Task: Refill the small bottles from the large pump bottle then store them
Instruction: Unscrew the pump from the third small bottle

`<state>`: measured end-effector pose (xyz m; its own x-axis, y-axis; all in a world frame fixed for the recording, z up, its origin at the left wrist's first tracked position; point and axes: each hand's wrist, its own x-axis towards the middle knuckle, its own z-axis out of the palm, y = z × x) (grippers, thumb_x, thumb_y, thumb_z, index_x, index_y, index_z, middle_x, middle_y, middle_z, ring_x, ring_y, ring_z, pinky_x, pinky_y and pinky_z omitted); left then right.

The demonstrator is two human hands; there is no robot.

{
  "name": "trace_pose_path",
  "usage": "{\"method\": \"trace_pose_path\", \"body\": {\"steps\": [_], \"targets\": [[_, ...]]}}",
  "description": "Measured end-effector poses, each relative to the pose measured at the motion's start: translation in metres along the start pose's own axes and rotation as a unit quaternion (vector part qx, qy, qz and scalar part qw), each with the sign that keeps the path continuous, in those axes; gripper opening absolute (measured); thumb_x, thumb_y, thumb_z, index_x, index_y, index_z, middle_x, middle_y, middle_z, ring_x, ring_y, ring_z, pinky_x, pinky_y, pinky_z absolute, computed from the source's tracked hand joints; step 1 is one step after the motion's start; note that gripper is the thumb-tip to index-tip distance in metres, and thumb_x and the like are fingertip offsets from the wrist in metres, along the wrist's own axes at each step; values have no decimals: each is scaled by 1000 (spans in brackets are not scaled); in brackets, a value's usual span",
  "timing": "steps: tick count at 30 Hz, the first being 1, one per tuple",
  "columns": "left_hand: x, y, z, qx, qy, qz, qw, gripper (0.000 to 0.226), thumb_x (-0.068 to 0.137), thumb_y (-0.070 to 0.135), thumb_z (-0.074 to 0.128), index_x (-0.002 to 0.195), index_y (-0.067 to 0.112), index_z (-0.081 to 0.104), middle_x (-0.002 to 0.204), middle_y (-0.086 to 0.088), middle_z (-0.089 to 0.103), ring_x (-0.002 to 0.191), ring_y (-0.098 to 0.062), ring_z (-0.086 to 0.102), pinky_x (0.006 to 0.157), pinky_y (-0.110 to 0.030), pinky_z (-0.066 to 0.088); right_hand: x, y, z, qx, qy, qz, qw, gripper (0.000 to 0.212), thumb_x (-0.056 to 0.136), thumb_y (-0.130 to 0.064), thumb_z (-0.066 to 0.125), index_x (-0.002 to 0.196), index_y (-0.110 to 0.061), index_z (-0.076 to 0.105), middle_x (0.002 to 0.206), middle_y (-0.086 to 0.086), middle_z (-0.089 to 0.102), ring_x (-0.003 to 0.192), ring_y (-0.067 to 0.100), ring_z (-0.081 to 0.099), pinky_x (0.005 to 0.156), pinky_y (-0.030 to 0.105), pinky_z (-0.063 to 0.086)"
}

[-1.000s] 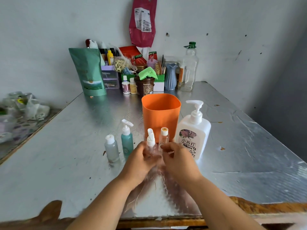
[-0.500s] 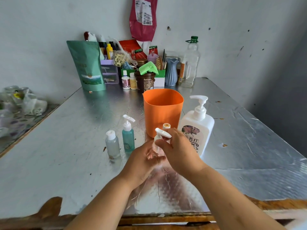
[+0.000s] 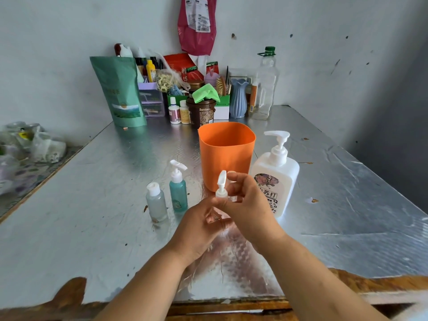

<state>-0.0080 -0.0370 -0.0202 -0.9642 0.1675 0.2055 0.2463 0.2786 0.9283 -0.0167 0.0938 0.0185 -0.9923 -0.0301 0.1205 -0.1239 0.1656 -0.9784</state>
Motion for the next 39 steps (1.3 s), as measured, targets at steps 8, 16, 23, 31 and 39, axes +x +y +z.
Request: {"method": "trace_pose_path", "body": {"steps": [8,16,23,31,39], "targets": [[-1,2,2,7,-6,6,1000,34,86,27,72,113,42,58,112,34,65,108,13,58,87,-6,45,-2,-3,4,-16,-6,-26,1000,56,79,-20,72,122,-40,43,106,-9,61,95,6,63,89,30,55],[1,-4,1,3,0,-9,1000,33,85,28,74,112,44,61,112,24,69,108,4,62,92,-21,48,-1,-6,1,-57,-7,-22,998,51,74,-26,74,117,-40,51,103,-12,63,94,8,64,88,33,54],[2,-7,0,20,2,-7,1000,36,85,28,74,116,39,60,109,22,69,106,4,62,92,-22,48,0,-6,-4,-53,-13,-13,998,41,76,-24,75,110,-38,55,101,-12,65,93,4,62,86,25,52],[2,-8,0,29,0,-5,1000,41,86,26,73,122,38,59,116,19,69,110,1,62,98,-30,50,-1,-1,-1,-4,2,0,1000,42,78,-18,75,111,-34,55,100,-3,67,92,11,65,89,33,53],[2,-7,1,36,2,-5,999,37,86,27,73,118,41,59,114,24,68,108,4,62,94,-23,50,-3,-5,1,-46,4,-18,999,40,79,-21,73,108,-40,53,104,-11,65,95,3,62,91,26,51]]}}
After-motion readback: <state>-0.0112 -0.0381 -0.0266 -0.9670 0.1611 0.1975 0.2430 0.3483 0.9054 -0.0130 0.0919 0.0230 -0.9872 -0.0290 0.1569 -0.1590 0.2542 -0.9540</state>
